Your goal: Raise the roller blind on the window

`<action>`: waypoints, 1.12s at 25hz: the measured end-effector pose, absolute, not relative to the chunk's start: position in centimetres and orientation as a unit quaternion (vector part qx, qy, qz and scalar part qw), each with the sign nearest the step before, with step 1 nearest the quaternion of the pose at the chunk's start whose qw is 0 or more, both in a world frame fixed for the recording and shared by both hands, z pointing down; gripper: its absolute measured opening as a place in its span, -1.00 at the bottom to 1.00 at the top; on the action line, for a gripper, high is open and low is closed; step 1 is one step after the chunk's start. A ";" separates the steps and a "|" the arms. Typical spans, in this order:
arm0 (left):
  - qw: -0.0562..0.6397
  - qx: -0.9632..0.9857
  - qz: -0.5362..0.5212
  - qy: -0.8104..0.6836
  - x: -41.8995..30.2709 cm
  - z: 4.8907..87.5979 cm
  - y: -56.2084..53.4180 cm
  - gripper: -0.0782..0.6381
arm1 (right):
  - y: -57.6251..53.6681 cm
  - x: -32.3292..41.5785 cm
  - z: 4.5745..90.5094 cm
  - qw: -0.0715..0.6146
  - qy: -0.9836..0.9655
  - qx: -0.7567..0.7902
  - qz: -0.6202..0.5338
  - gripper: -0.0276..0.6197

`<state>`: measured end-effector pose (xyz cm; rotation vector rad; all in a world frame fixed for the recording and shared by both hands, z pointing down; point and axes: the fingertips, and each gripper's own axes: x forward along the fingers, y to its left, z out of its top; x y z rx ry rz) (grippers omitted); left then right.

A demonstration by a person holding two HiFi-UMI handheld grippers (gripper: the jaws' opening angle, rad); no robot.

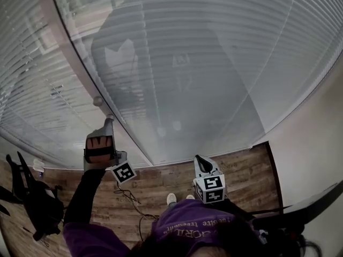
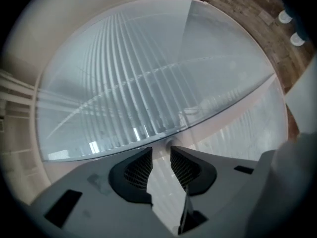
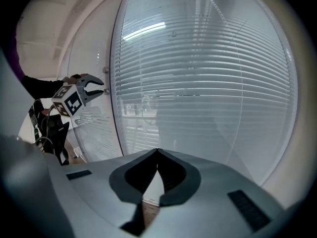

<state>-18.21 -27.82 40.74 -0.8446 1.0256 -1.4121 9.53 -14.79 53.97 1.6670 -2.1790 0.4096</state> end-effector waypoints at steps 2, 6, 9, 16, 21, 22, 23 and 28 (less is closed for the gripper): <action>0.560 -0.394 -0.555 0.472 -17.3 39.6 -26.6 -0.46 | -14.9 9.8 54.0 0.179 -0.771 0.594 0.147 -0.92; 0.439 -0.555 -0.420 0.568 -14.4 38.7 -23.9 -0.53 | -15.1 9.8 53.1 0.163 -0.772 0.597 0.144 -0.92; 0.330 -0.648 -0.294 0.620 -11.6 38.9 -22.2 -0.78 | -15.5 9.8 51.6 0.141 -0.774 0.602 0.139 -0.92; 0.008 -0.771 -0.114 0.626 -5.9 45.0 -18.7 -0.78 | -15.8 11.4 47.8 0.067 -0.760 0.632 0.132 -0.92; -0.197 -0.795 -0.076 0.569 -3.8 50.6 -16.0 -0.78 | -14.9 12.1 47.6 0.064 -0.754 0.644 0.110 -0.92; -0.199 -0.797 -0.083 0.564 -3.7 51.0 -15.8 -0.78 | -14.9 12.0 47.5 0.064 -0.755 0.644 0.107 -0.92; -0.196 -0.799 -0.091 0.562 -3.7 51.2 -15.6 -0.78 | -14.9 11.9 47.4 0.065 -0.757 0.642 0.103 -0.92; -0.201 -0.799 -0.103 0.557 -3.7 52.0 -14.9 -0.78 | -14.6 11.8 47.3 0.067 -0.761 0.638 0.096 -0.92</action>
